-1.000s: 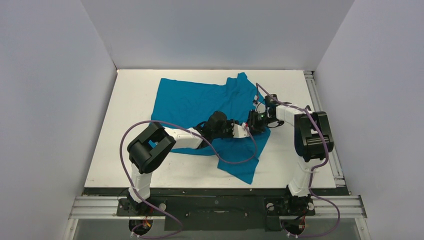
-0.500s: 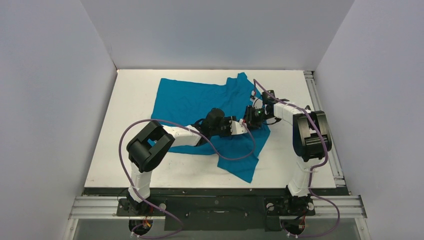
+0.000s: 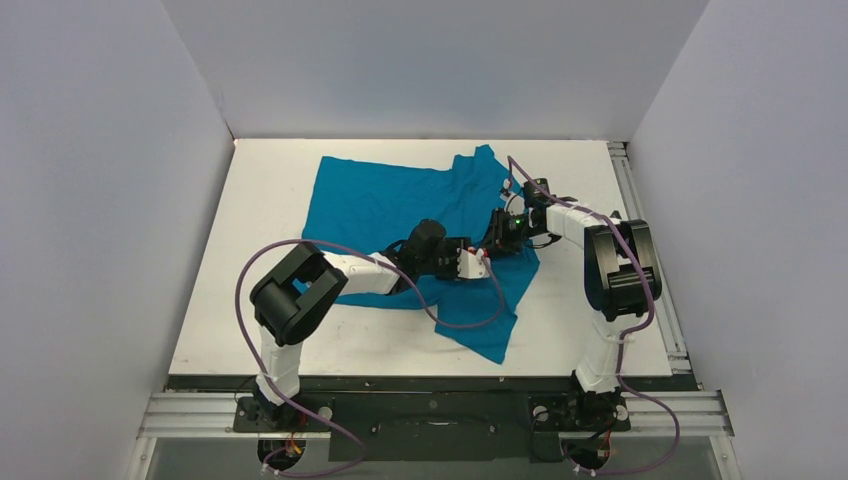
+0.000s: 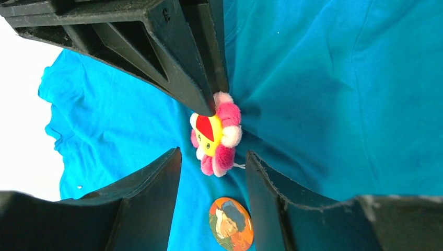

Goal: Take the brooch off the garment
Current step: Remove the brooch from the clothes.

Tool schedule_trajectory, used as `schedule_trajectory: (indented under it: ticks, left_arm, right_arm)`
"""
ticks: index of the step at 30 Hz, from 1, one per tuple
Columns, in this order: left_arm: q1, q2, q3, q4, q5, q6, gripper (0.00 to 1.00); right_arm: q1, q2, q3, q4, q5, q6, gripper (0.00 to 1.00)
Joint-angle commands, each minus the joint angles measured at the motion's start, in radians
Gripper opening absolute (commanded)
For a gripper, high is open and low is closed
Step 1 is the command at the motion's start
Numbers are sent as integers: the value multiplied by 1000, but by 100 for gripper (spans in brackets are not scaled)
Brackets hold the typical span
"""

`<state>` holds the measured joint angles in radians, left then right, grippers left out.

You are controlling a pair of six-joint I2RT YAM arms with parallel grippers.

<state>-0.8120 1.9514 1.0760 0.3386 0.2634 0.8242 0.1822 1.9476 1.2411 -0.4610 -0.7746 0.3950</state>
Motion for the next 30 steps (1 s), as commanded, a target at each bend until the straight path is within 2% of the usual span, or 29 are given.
schedule_trajectory:
  ticks: [1, 10, 12, 14, 16, 20, 24, 30]
  left_arm:
    - [-4, 31, 48, 21, -20, 39, 43]
    - [-2, 33, 89, -48, 19, 19, 21]
    - [-2, 22, 100, -85, 42, -2, 6]
    - [-2, 8, 110, -115, 75, -26, 0]
    - [-1, 0, 117, -146, 97, -40, 0]
    - [4, 0, 151, -240, 148, -70, 0]
    - [16, 4, 193, -326, 186, -113, 0]
    - [40, -18, 232, -512, 328, -135, 0]
  right_arm:
    - [-10, 9, 38, 37, -20, 2, 21]
    - [-63, -31, 20, 30, -45, -24, 24]
    - [-88, -42, 20, 12, -46, -47, 27]
    - [-112, -55, 20, -9, -44, -79, 32]
    - [-136, -67, 21, -29, -36, -128, 41]
    - [-152, -101, 19, -59, 4, -227, 50]
    - [-159, -136, -5, -49, 12, -271, 53]
    - [-158, -156, -32, -52, -36, -341, 59]
